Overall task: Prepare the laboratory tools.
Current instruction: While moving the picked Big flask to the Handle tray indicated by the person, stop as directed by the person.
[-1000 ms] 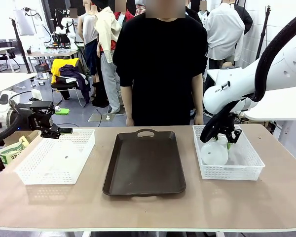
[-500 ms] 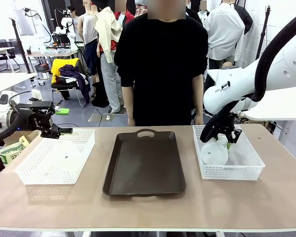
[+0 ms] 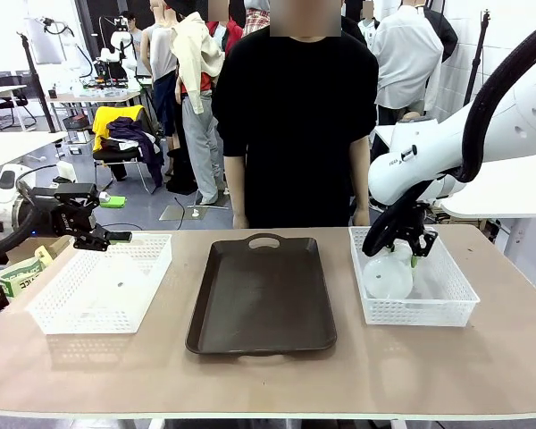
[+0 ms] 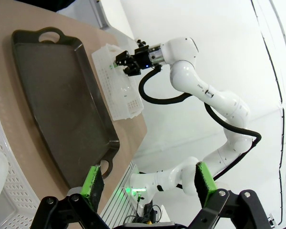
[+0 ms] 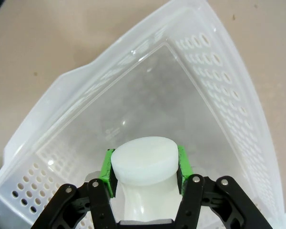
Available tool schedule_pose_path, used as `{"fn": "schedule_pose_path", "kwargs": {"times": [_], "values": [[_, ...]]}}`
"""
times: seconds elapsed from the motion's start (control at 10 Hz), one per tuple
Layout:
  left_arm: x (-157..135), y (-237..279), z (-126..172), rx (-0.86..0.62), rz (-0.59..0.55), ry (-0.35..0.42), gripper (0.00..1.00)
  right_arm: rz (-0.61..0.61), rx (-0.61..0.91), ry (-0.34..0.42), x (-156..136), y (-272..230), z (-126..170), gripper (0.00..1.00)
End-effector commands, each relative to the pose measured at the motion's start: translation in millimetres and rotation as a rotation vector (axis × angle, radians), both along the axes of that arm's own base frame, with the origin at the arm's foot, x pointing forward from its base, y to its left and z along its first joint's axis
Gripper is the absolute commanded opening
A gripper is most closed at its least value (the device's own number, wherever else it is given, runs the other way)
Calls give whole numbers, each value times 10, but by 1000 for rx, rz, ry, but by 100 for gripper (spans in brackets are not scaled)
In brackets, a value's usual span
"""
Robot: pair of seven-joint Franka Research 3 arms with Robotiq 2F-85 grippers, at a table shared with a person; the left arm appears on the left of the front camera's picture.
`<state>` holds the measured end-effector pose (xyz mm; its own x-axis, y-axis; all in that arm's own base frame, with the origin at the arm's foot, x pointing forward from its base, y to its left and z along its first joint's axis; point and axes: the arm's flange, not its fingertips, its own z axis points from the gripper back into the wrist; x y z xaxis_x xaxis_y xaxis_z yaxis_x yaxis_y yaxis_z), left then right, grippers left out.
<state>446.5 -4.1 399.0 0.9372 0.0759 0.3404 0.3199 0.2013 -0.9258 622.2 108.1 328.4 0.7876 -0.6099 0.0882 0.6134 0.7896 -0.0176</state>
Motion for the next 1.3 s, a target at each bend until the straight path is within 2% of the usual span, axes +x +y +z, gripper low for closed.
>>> {"fn": "schedule_pose_path", "kwargs": {"times": [0.0,0.4,0.7,1.2], "values": [[-8,15,19,2,-3,-4,100,3,-47,-8,-156,3,188,0],[-8,15,19,2,-3,-4,100,35,-19,-17,-450,-56,605,0],[-8,15,19,2,-3,-4,100,104,3,-109,-818,17,985,0],[-8,15,19,2,-3,-4,100,226,-13,-269,-1246,447,1377,0]]}}
